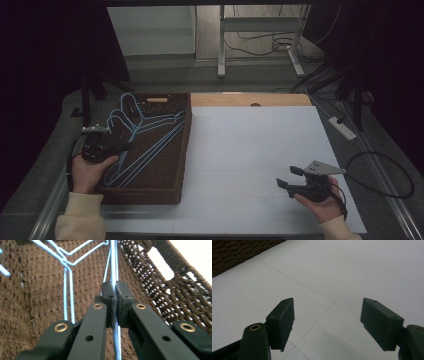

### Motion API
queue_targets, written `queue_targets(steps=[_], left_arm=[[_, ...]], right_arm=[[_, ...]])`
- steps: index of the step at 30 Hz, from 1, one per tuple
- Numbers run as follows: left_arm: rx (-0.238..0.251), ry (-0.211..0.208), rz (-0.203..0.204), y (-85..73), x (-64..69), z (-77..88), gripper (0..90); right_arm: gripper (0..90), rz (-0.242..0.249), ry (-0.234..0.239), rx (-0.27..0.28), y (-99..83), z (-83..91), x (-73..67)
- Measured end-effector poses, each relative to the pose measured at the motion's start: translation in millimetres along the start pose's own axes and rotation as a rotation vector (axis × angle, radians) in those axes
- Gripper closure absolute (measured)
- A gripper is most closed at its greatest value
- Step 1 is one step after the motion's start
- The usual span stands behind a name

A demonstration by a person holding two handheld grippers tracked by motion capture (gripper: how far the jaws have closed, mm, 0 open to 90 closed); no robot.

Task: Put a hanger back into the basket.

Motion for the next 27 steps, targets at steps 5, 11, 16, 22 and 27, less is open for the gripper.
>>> queue_targets(steps=[5, 11, 16, 22, 27], left_arm=[[-0.029, 0.052, 0.010, -1.7, -7.3, -4.3, 86.7], [-0.084, 0.098, -0.007, -6.7, -14.6, -12.7, 86.1], [-0.100, 0.109, -0.007, -8.6, -16.9, -14.9, 81.2], [-0.028, 0.139, -0.023, 1.3, -15.3, -7.2, 59.6], [0.082, 0.069, -0.042, 13.8, 1.4, 6.6, 47.1]], right_arm=[[28.3, -0.001, 0.002, -0.005, -0.6, -0.5, -0.5], [28.3, -0.001, 0.005, -0.012, -1.5, -1.6, -1.0], [28.3, 0.001, 0.004, -0.017, -1.9, -1.8, -1.1], [28.3, 0.002, 0.007, -0.016, -1.9, -1.7, -1.8], [28.3, 0.001, 0.008, -0.016, -1.8, -1.6, -1.9]])
Point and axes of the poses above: each handheld gripper's, and its own axes: z roughly backward along the jaws, y roughly out of its top, x roughly to its right, the point moved 10 cm from there along -z, roughly forward along the jaws, and after that the axes turned 4 degrees about -z, right-handed, at the moved point
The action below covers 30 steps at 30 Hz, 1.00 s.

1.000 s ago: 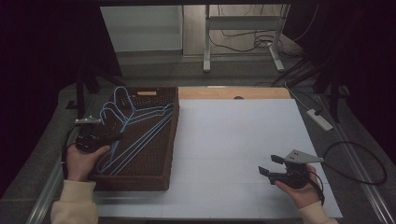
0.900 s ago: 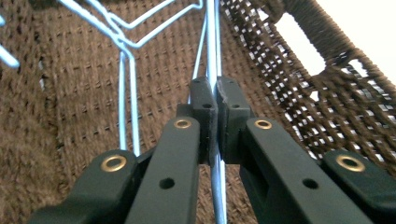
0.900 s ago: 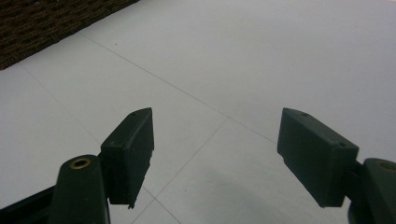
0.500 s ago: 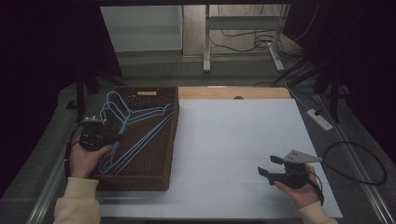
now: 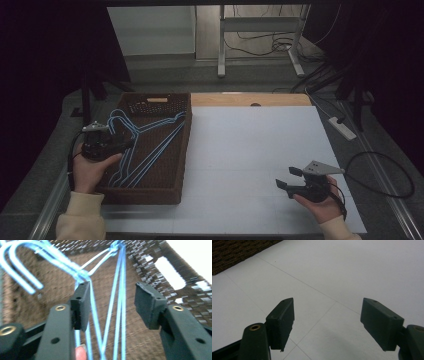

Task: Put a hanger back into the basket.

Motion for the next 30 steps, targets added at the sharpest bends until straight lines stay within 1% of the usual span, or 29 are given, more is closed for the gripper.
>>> queue_targets(steps=[1, 2, 3, 6, 7, 8, 9, 12, 14, 16, 17, 18, 19, 22, 23, 24, 26, 27, 28, 29, 30], left_arm=[[0.013, -0.011, -0.004, 1.5, 2.8, 2.1, 47.1], [0.050, -0.036, -0.017, 5.4, 10.2, 8.0, 45.5], [0.050, -0.036, -0.017, 5.4, 10.2, 8.0, 44.9], [0.102, -0.084, -0.038, 9.7, 22.9, 17.5, 43.2], [0.116, -0.102, -0.046, 10.5, 27.7, 20.4, 43.2], [0.131, -0.134, -0.059, 10.7, 36.5, 24.3, 42.9], [0.134, -0.147, -0.074, 9.9, 42.3, 26.1, 41.7], [0.138, -0.169, -0.099, 6.8, 54.3, 27.4, 40.9], [0.143, -0.171, -0.115, 4.4, 61.3, 27.5, 40.8], [0.148, -0.175, -0.121, 2.3, 68.0, 27.7, 40.9], [0.148, -0.184, -0.123, 0.9, 72.1, 27.8, 40.8], [0.148, -0.184, -0.123, 0.9, 72.1, 27.8, 40.7], [0.144, -0.200, -0.133, -2.6, 80.1, 27.9, 40.6], [0.147, -0.211, -0.156, -9.5, 92.0, 28.1, 40.5], [0.150, -0.214, -0.161, -11.1, 94.7, 28.1, 40.6], [0.150, -0.214, -0.161, -11.1, 94.7, 28.1, 40.7], [0.160, -0.219, -0.179, -15.1, 101.7, 29.1, 40.7], [0.171, -0.232, -0.182, -17.4, 106.9, 29.9, 40.7], [0.175, -0.235, -0.183, -18.9, 109.7, 29.9, 40.7], [0.175, -0.235, -0.183, -18.9, 109.7, 29.9, 40.8], [0.176, -0.233, -0.193, -22.1, 114.4, 28.9, 40.8]], right_arm=[[28.3, 0.000, 0.000, 0.000, 0.0, 0.0, 0.0], [28.3, -0.001, 0.001, -0.001, -0.2, -0.1, 0.1], [28.3, -0.001, 0.001, -0.001, -0.2, -0.1, 0.1], [28.3, -0.004, 0.001, 0.000, -0.2, -0.4, 0.9], [28.3, -0.004, 0.001, 0.000, -0.2, -0.4, 0.9], [28.3, -0.004, 0.001, 0.000, -0.2, -0.3, 1.0], [28.3, -0.004, 0.000, -0.001, -0.3, -0.3, 1.3], [28.3, -0.003, -0.001, -0.004, -0.5, -0.8, 1.4], [28.3, -0.004, -0.001, -0.004, -0.5, -1.0, 1.3], [28.3, -0.004, -0.002, -0.004, -0.5, -0.9, 1.3], [28.3, -0.004, -0.001, -0.004, -0.5, -1.0, 1.4], [28.3, -0.003, -0.002, -0.004, -0.6, -1.0, 1.4], [28.3, -0.002, -0.003, -0.003, -0.5, -0.9, 1.6], [28.3, -0.004, -0.005, 0.001, 0.1, -0.3, 2.2], [28.3, -0.004, -0.005, 0.002, 0.3, -0.1, 2.6], [28.3, -0.004, -0.005, 0.003, 0.3, 0.1, 2.8], [28.3, -0.007, -0.005, 0.006, 0.5, 0.3, 3.4], [28.3, -0.007, -0.006, 0.007, 0.6, 0.4, 3.6], [28.3, -0.007, -0.008, 0.007, 0.6, 0.6, 4.0], [28.3, -0.008, -0.007, 0.007, 0.7, 0.8, 4.2], [28.3, -0.010, -0.009, 0.009, 0.9, 1.1, 4.5]])
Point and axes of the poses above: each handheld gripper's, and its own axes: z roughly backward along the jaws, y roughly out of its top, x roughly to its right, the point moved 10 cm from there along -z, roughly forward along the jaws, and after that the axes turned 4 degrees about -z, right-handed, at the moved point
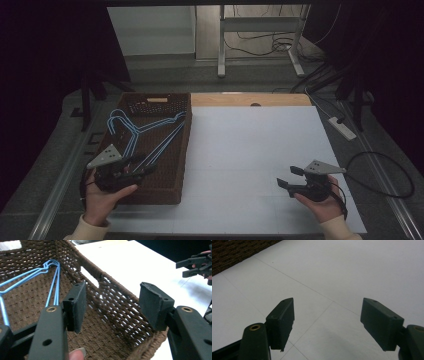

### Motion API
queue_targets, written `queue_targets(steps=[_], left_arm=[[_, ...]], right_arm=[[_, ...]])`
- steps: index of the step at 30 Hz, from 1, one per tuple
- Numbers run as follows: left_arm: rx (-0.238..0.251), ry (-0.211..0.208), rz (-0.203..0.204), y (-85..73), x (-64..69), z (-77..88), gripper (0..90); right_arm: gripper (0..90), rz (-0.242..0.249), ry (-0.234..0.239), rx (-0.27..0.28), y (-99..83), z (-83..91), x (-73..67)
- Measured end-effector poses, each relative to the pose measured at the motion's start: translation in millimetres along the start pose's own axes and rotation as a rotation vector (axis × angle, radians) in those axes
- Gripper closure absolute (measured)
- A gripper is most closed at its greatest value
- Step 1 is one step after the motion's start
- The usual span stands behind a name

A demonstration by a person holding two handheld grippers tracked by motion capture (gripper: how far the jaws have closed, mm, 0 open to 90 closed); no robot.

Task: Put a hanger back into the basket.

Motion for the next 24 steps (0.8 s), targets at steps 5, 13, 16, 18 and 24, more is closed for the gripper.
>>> queue_targets(steps=[5, 13, 16, 18, 24], left_arm=[[-0.001, -0.001, -0.020, -4.8, 10.1, -4.5, 40.7], [-0.024, -0.009, -0.036, -11.7, 17.7, -12.7, 40.6], [-0.030, -0.004, -0.042, -12.3, 18.2, -14.1, 40.6], [-0.032, -0.006, -0.040, -12.5, 18.8, -14.6, 40.5], [-0.035, -0.001, -0.042, -13.3, 18.5, -15.4, 40.6]], right_arm=[[28.4, -0.004, 0.000, 0.004, 0.5, 1.0, 0.6], [28.6, -0.003, -0.004, 0.009, 1.1, 1.8, 1.5], [28.7, -0.002, -0.004, 0.009, 1.2, 1.8, 1.6], [28.7, -0.001, -0.004, 0.009, 1.3, 1.8, 1.7], [28.9, 0.001, -0.004, 0.013, 2.1, 2.8, 1.9]])
Point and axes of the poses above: each handheld gripper's, and its own axes: z roughly backward along the jaws, y roughly out of its top, x roughly to its right, the point moved 10 cm from there along -z, roughly forward along the jaws, and after that the axes turned 4 degrees about -z, right-handed, at the moved point
